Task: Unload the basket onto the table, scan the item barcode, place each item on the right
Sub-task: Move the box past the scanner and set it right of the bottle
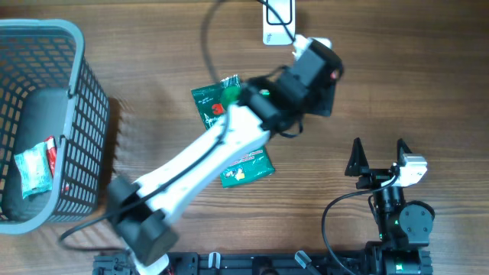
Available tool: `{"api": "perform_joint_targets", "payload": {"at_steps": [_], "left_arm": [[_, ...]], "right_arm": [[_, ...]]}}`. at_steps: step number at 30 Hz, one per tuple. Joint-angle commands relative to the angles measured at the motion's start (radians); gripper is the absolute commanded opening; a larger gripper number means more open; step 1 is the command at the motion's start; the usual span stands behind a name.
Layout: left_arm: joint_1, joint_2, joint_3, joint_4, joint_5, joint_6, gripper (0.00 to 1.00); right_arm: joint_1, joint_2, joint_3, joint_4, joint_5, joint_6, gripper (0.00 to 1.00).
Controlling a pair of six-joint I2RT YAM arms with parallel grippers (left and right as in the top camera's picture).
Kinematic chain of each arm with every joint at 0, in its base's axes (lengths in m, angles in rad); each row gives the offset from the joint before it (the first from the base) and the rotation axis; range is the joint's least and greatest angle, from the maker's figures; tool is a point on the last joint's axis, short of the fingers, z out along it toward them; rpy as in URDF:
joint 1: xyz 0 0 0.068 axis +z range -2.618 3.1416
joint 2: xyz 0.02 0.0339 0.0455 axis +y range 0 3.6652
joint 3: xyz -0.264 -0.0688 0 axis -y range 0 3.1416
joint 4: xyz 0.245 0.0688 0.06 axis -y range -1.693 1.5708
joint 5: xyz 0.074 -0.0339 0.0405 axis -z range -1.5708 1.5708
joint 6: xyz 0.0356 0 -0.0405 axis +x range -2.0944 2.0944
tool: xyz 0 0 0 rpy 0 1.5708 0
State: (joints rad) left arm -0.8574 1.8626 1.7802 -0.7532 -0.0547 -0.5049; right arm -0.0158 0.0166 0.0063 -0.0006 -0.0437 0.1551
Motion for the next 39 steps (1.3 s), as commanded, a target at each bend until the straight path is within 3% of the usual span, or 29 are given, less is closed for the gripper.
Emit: {"api": "perform_joint_targets", "payload": {"at_steps": [1,8,16,19,21,27,32,35,39], "left_arm": [[-0.033,0.121,0.008,0.013,0.005,0.031,0.50],[-0.055,0.310,0.006,-0.060,0.005,0.029,0.50],[-0.054,0.328,0.006,-0.175,-0.086,0.057,0.52],[-0.055,0.320,0.007,-0.177,-0.085,0.057,0.70],[-0.054,0.296,0.010,-0.180,-0.086,0.057,0.72],[-0.054,0.127,0.074,-0.222,-0.138,0.141,0.68],[0.015,-0.113,0.146,-0.344,-0.363,0.161,0.69],[0.124,-0.243,0.146,-0.356,-0.381,0.160,0.70],[0.418,-0.407,0.146,-0.370,-0.381,0.149,0.69]], "right_arm": [[0.006,0.000,-0.001,0.002,-0.004,-0.014,1.00],[0.006,0.000,-0.001,0.002,-0.004,-0.014,1.00],[0.006,0.000,-0.001,0.002,-0.005,-0.014,1.00],[0.006,0.000,-0.001,0.002,-0.004,-0.014,1.00],[0.006,0.000,-0.001,0.002,-0.004,-0.014,1.00],[0.006,0.000,-0.001,0.002,-0.004,-0.014,1.00],[0.006,0.000,-0.001,0.002,-0.004,-0.014,1.00],[0.006,0.000,-0.001,0.002,-0.004,-0.014,0.99],[0.006,0.000,-0.001,0.002,-0.004,-0.014,1.00]]}}
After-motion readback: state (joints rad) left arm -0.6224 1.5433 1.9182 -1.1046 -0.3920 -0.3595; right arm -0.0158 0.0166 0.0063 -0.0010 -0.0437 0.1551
